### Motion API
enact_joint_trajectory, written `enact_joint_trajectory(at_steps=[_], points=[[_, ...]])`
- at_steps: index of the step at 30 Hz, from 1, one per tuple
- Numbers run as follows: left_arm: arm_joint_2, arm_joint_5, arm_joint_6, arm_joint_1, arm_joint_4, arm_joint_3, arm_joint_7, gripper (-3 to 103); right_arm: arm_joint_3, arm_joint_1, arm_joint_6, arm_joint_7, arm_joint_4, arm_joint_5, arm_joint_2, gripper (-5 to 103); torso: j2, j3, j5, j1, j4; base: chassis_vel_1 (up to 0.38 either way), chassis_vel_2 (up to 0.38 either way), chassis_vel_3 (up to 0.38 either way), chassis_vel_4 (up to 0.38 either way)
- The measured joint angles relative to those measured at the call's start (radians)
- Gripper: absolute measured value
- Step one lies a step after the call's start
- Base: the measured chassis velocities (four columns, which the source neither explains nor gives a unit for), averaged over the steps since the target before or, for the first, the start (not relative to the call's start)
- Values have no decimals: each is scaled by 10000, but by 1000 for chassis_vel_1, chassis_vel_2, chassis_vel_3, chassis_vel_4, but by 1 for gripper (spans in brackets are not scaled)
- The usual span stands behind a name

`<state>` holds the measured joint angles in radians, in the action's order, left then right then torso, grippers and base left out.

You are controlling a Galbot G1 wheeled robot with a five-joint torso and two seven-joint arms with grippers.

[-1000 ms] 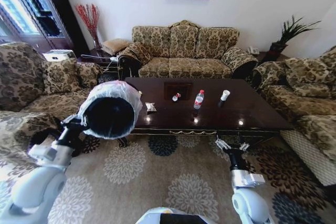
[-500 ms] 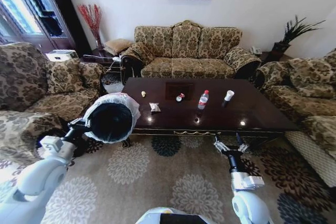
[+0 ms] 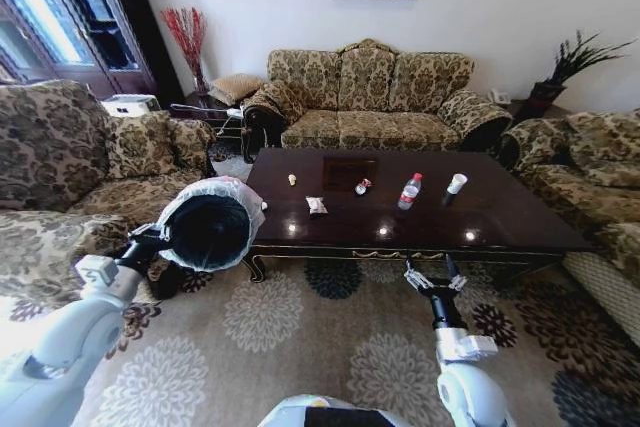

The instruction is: Move to the front of the table and place the trash on the table into the trash bin.

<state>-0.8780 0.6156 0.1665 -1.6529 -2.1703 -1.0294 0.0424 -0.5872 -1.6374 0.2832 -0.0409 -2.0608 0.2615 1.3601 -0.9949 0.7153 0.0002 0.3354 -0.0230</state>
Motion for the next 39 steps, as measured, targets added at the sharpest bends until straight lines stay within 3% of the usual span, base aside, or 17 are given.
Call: enact_joint_trajectory(at_steps=[18,24,39], points=[[-128,53,-188,-14,-99,-64,3,0,71,39,8,-25,37,-260,1,100,0,0,-10,0,-4,151,143,-148,-149],[-170,114,-260,-40,-141,-124,3,0,247,304,119,-227,42,-294,-14,100,0,0,9,0,-4,10,9,-2,-1],[-222,123,-482,-119,-305,39,3,0,150,5,91,1,35,-215,3,100,0,-1,-2,-2,-2,-8,2,4,-5]])
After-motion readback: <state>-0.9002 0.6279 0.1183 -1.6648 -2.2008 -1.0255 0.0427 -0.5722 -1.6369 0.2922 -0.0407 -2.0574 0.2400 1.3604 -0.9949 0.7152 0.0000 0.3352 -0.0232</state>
